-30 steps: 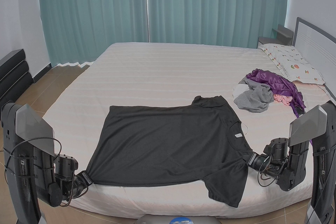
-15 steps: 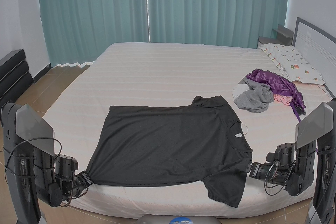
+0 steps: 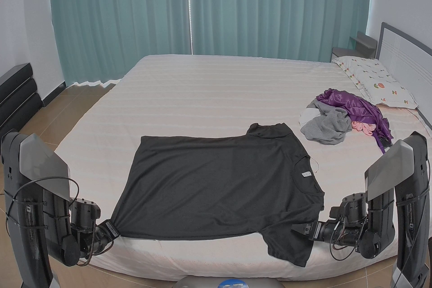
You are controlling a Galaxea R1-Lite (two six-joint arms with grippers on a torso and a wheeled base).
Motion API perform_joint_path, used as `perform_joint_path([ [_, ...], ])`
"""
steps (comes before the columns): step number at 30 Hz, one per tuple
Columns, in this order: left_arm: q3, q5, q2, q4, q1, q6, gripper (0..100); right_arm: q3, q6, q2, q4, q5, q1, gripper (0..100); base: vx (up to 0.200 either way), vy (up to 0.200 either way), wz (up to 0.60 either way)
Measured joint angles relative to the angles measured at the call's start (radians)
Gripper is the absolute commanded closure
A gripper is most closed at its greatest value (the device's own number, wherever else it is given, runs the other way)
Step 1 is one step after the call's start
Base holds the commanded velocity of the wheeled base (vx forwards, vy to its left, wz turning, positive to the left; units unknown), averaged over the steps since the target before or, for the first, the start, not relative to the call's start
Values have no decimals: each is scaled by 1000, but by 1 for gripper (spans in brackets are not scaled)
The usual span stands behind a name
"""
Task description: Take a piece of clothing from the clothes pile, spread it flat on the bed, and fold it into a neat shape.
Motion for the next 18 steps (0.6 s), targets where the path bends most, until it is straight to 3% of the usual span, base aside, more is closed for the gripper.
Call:
perform_joint_path([
  [8,3,0,0,0,1,3,100,19,-1,0,3,-13,-3,100,0,0,0],
  [18,31,0,-4,-1,0,66,100,147,-10,-108,2,19,-85,100,0,0,0],
])
